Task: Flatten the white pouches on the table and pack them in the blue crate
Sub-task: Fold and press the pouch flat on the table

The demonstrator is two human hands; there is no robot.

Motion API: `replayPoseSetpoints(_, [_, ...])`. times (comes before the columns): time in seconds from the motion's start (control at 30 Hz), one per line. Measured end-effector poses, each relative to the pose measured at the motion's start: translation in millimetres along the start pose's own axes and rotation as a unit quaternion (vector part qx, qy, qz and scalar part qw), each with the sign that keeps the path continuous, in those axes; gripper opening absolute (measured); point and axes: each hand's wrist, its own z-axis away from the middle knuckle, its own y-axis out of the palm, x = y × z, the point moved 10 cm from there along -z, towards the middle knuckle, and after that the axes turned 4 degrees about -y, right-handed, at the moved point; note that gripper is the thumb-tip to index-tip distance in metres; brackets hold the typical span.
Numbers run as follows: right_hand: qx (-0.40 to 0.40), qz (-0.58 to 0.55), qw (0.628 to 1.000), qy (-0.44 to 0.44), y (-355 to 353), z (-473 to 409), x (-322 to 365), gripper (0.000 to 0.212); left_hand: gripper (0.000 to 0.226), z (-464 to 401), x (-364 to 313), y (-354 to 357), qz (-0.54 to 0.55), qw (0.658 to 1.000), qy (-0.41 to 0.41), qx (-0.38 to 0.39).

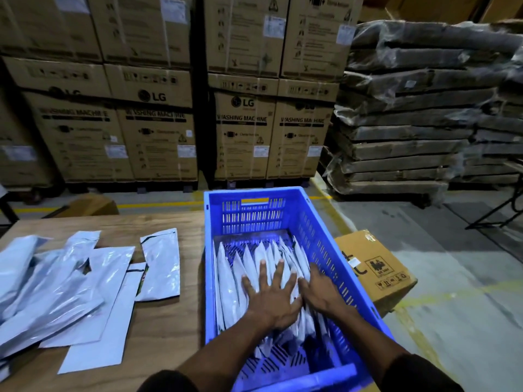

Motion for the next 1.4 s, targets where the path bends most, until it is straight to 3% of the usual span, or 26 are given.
replayPoseSetpoints(0.1, [0.037, -0.032, 0.999, 0.005, 10.2, -5.3, -9.5, 0.074, 0.077, 5.1, 3.5, -1.6, -0.026, 0.999, -0.03, -0.014])
replayPoseSetpoints(0.23, [0.029, -0.052, 0.998, -0.015, 16.2, -5.8, 0.4, 0.072, 0.079, 12.6, 23.6, -8.9, -0.037, 0.996, -0.079, -0.018])
replayPoseSetpoints(0.33, [0.013, -0.003, 1.0, -0.01, 5.7, 2.7, 2.6, 0.045, 0.079, 16.1, 27.5, -8.7, -0.035, 0.996, -0.08, -0.015])
replayPoseSetpoints(0.4, [-0.016, 0.022, 1.0, 0.0, -4.7, 6.7, 0.2, 0.04, 0.079, 18.0, 22.3, -7.9, -0.037, 0.997, -0.073, -0.016])
replayPoseSetpoints(0.6, [-0.065, 0.145, 0.987, -0.038, -11.3, 19.7, 21.8, 0.05, 0.078, 20.7, 16.5, -7.7, -0.043, 0.997, -0.068, -0.012])
replayPoseSetpoints(0.73, [-0.088, 0.232, 0.967, -0.063, -20.0, 23.1, 36.6, 0.038, 0.074, 24.2, 19.5, -9.7, -0.04, 0.996, -0.081, -0.01])
replayPoseSetpoints(0.97, [-0.127, 0.288, 0.943, -0.109, -30.1, 25.3, 50.5, 0.04, 0.081, 27.7, 15.7, -13.0, -0.032, 0.997, -0.069, -0.019])
replayPoseSetpoints(1.13, [-0.159, 0.284, 0.935, -0.143, -35.8, 30.9, 67.9, 0.033, 0.074, 28.8, 12.1, -29.8, -0.014, 0.997, -0.054, -0.056])
replayPoseSetpoints(1.4, [-0.289, 0.219, 0.891, -0.273, -62.5, 53.3, 154.4, 0.012, 0.055, 42.9, 40.4, -108.1, -0.06, 0.981, -0.052, -0.175])
